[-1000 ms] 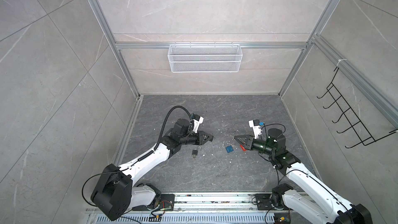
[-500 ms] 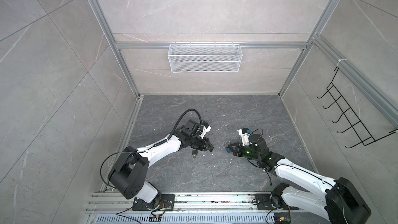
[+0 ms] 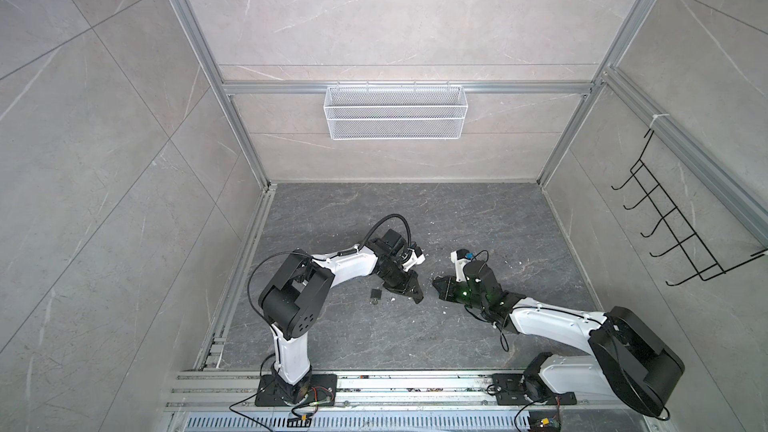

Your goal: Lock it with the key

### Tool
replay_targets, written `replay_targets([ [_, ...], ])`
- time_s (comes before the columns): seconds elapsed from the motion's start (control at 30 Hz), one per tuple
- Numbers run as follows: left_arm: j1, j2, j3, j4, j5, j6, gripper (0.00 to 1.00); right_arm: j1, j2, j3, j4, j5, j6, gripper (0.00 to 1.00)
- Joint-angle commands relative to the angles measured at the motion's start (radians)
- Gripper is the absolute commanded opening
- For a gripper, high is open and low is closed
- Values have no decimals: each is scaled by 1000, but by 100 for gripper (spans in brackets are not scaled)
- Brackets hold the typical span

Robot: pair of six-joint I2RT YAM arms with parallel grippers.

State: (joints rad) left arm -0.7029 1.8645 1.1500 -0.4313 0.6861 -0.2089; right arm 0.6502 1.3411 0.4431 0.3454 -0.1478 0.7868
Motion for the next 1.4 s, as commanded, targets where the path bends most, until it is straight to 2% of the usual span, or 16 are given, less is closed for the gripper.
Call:
replay_targets([
  [0.0, -1, 23, 45, -39, 46, 41, 0, 13, 30, 21, 61, 26, 20, 0],
  [0.33, -1, 78, 76, -96, 2, 79, 1, 26, 71, 25, 88, 34, 25, 0],
  [0.5, -1, 72, 67, -101, -38, 85, 18, 41, 88, 23, 102, 40, 32, 0],
  [0.67, -1, 83, 75, -107, -77, 89, 29, 61, 114, 17, 125, 53, 47, 0],
  [0.87, -1, 64, 77, -101, -136, 88, 38, 86, 147, 17, 151, 67, 60, 0],
  [1.37, 33, -13, 80, -2, -226, 18, 38, 91, 198, 16, 194, 80, 65, 0],
])
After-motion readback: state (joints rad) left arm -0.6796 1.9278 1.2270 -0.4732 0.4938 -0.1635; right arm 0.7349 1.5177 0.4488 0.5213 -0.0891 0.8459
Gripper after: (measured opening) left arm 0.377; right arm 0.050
